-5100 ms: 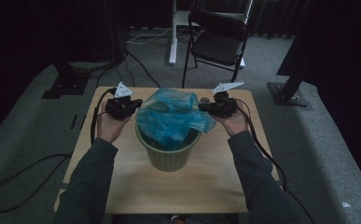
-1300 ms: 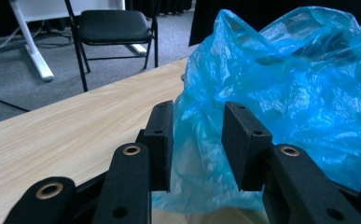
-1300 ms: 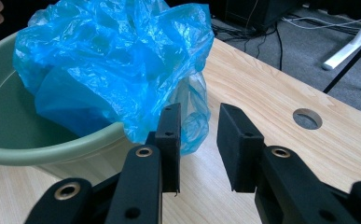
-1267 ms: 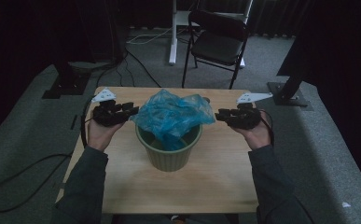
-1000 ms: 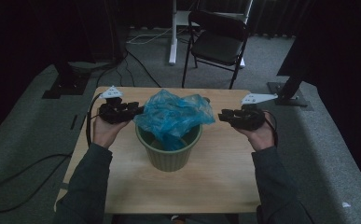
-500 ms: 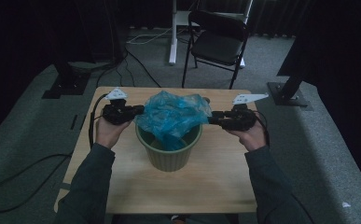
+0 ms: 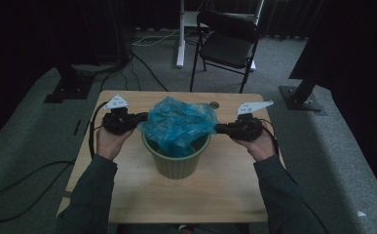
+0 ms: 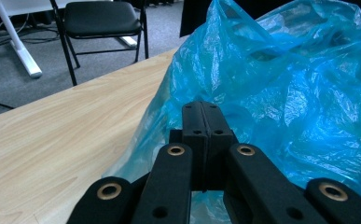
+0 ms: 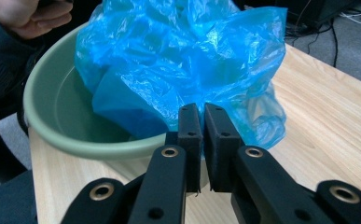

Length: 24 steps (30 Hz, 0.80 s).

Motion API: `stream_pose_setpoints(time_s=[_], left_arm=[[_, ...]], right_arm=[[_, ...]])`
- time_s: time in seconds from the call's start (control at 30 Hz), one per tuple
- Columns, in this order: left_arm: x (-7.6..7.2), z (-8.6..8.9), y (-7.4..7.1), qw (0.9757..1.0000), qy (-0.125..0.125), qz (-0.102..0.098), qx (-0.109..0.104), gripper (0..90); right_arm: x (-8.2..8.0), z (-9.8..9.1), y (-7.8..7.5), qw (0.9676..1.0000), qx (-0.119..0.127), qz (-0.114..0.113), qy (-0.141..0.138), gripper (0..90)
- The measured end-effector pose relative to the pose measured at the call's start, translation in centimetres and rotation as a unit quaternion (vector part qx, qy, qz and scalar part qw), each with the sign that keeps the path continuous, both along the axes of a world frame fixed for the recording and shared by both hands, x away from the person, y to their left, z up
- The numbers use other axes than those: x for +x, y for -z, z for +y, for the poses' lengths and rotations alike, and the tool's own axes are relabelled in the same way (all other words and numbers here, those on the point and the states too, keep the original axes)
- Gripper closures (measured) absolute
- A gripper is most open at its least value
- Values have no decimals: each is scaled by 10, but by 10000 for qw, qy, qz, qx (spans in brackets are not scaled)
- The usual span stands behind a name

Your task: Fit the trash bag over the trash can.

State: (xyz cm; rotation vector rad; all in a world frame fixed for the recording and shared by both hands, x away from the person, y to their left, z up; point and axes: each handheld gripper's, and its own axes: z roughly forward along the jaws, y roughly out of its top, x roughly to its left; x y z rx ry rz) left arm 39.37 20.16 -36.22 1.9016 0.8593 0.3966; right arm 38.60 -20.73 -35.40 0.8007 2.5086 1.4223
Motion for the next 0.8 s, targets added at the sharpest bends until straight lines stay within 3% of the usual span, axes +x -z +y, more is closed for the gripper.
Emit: stream_pose_setpoints(time_s=[0.33,0.63,0.8], left_arm=[[-17,18,10,9998,-111,41,-153,896],[-35,23,20,9997,42,125,-189,896],[-44,20,27,9998,119,162,-69,896]], right_arm=[[-10,2,6,9996,-76,46,-258,862],[-20,5,9,9978,-49,120,-654,865],[-24,8,13,9962,-128,158,-852,867]])
